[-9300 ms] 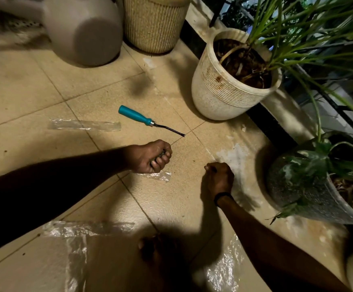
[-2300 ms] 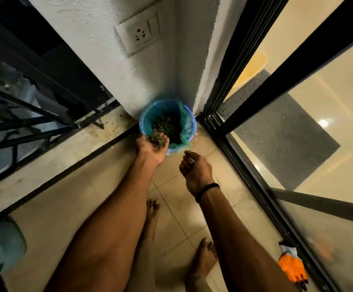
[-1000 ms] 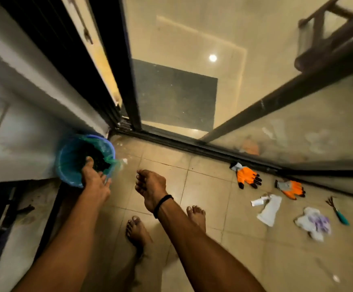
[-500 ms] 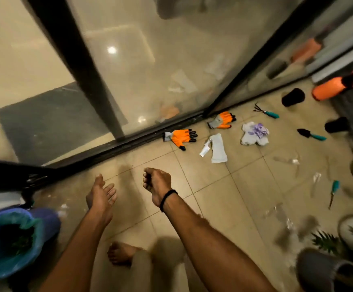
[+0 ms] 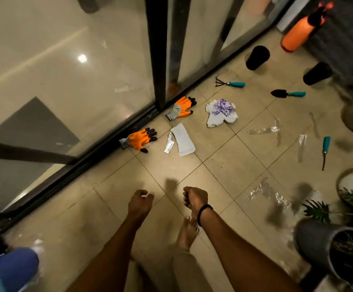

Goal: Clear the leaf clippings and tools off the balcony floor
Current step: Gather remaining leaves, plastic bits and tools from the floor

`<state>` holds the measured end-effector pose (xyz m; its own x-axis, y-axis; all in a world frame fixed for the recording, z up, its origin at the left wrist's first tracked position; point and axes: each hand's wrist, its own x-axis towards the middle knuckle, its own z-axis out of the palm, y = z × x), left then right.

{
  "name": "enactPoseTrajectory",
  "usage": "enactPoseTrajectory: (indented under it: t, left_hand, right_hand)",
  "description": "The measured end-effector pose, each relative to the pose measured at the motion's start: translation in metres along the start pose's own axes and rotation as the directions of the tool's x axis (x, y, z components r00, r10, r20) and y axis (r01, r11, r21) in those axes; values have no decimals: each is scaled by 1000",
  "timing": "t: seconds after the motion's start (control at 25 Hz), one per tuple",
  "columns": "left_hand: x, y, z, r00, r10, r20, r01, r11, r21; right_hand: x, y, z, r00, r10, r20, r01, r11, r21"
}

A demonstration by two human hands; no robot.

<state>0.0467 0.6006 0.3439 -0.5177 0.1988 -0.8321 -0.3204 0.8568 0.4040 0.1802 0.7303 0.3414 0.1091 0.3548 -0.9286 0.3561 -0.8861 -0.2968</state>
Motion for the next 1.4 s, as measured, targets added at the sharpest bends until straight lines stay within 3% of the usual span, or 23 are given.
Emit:
enactPoseTrajectory:
  t: [0.12, 0.32, 0.48, 0.68, 0.88, 0.96, 1.04, 1.16, 1.28, 1.4]
  left_hand:
    - [22, 36, 43, 989, 90, 115, -120, 948, 293]
    - [82, 77, 79, 984, 108, 144, -163, 874, 458]
    - [143, 99, 96, 986, 63, 154, -139, 822, 552]
    - [243, 115, 136, 989, 148, 6, -132, 862, 490]
    - [338, 109, 195, 957, 215, -196, -111, 892, 438]
    - [367, 103, 214, 928, 250, -277, -114, 897, 427]
    - [384, 96, 229, 903, 308, -301, -140, 871, 472]
    - [402, 84, 242, 907, 344, -242, -149, 801, 579]
    - [404, 78, 245, 922, 375, -100, -235, 744, 626]
    - [382, 81, 253, 866, 495, 66, -350, 509, 786]
  right_hand:
    - [40, -17, -33, 999, -1, -51, -6, 991, -131]
    - [90, -49, -45, 997, -63, -51, 36, 906, -422]
    - [130, -86, -32, 982, -184, -40, 139, 849, -509]
    - [240, -133, 36, 952, -301, 60, 258, 678, -688]
    - [368, -129, 103, 839, -509, 193, 393, 322, -861]
    - [408, -126, 114, 807, -559, 188, 390, 268, -881]
    - [430, -116, 111, 793, -583, 176, 395, 272, -877]
    - [425, -86, 76, 764, -636, 111, 458, 412, -788]
    - [391, -56, 19, 839, -545, -3, 390, 605, -694]
    - [361, -31, -46, 905, -384, -181, 230, 802, -551]
